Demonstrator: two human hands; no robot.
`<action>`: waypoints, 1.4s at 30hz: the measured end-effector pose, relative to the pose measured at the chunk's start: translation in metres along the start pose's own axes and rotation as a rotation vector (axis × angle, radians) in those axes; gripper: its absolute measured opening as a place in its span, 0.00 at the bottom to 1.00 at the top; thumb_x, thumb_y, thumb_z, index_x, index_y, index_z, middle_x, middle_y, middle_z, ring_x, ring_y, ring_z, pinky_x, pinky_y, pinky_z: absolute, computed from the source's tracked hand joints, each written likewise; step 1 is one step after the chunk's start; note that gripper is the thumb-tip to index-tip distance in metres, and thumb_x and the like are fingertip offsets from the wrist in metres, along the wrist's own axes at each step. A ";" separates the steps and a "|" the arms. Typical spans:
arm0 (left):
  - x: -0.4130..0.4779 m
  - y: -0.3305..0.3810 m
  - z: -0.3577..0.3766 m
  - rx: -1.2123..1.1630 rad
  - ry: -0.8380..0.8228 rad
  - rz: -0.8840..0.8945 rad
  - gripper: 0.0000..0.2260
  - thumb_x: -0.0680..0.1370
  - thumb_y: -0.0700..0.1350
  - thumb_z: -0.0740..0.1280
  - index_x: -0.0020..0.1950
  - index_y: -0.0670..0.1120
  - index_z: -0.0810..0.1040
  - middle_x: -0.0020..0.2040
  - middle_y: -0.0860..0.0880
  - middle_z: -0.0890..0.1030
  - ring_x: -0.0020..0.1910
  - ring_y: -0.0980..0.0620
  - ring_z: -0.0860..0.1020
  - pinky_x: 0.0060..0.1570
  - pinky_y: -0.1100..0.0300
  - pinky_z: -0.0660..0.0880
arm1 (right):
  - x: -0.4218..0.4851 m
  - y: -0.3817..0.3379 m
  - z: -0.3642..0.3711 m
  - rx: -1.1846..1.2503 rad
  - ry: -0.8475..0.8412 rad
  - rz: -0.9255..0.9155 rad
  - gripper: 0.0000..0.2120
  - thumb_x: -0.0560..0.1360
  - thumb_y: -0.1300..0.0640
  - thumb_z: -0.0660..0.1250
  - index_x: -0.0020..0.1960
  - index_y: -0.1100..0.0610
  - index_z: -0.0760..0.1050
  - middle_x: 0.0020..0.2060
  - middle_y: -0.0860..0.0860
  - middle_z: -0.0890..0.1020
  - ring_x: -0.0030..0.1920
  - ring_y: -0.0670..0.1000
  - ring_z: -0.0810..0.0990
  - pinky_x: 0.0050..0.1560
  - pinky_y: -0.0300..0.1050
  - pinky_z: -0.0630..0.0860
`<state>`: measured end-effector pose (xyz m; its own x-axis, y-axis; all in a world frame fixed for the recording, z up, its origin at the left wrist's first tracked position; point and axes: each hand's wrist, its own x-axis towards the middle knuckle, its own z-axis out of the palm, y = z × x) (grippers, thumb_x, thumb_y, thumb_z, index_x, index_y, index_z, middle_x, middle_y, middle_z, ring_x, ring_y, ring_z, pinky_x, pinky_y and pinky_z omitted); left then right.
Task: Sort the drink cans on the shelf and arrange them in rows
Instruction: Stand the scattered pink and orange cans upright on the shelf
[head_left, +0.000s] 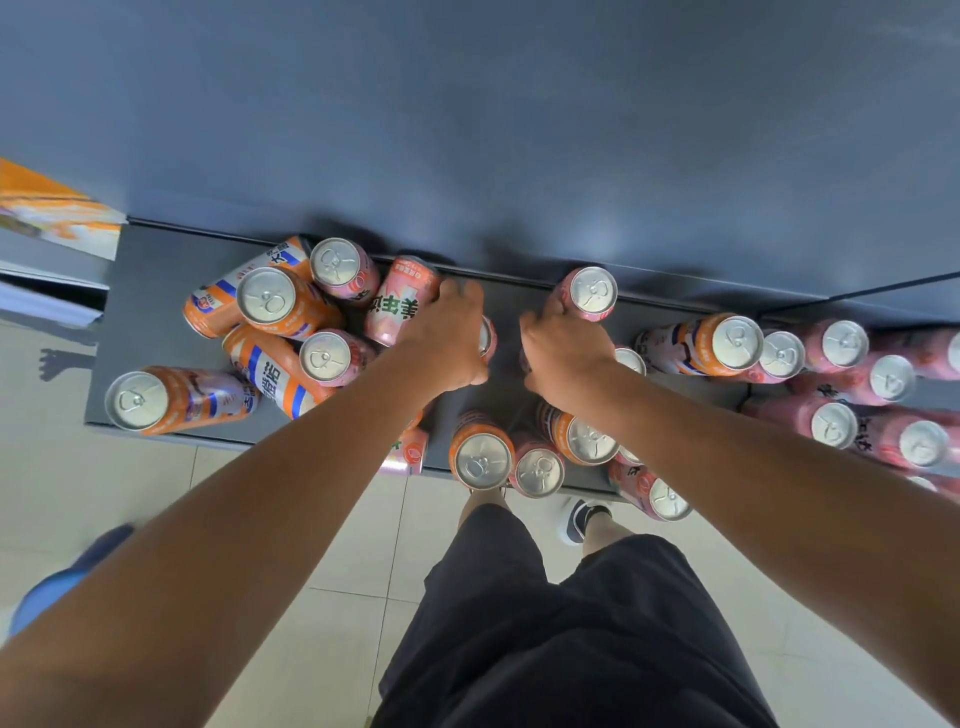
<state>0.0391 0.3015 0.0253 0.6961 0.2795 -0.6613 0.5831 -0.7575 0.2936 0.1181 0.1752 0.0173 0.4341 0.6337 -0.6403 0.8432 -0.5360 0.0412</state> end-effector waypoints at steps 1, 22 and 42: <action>0.001 0.004 0.002 0.012 -0.021 0.002 0.37 0.65 0.42 0.80 0.67 0.41 0.64 0.65 0.41 0.67 0.62 0.37 0.75 0.49 0.50 0.74 | -0.002 0.001 0.001 0.005 -0.003 0.003 0.29 0.73 0.51 0.73 0.68 0.63 0.67 0.66 0.65 0.69 0.59 0.64 0.78 0.42 0.51 0.74; -0.070 0.028 0.024 0.305 0.311 0.154 0.29 0.77 0.55 0.69 0.74 0.51 0.63 0.72 0.47 0.67 0.71 0.42 0.66 0.70 0.46 0.63 | -0.083 0.003 -0.003 0.226 0.202 0.134 0.24 0.78 0.49 0.61 0.71 0.56 0.67 0.70 0.54 0.70 0.67 0.60 0.70 0.63 0.55 0.69; -0.235 -0.043 0.084 0.234 0.423 -0.216 0.28 0.81 0.59 0.61 0.77 0.52 0.57 0.78 0.48 0.60 0.77 0.42 0.60 0.73 0.42 0.62 | -0.177 -0.096 0.003 0.326 0.334 -0.032 0.25 0.79 0.47 0.59 0.74 0.54 0.63 0.74 0.54 0.64 0.72 0.60 0.65 0.65 0.56 0.67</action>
<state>-0.1844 0.2189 0.1105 0.7068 0.6207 -0.3394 0.6564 -0.7543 -0.0126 -0.0410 0.1130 0.1243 0.5324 0.7692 -0.3535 0.7378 -0.6263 -0.2518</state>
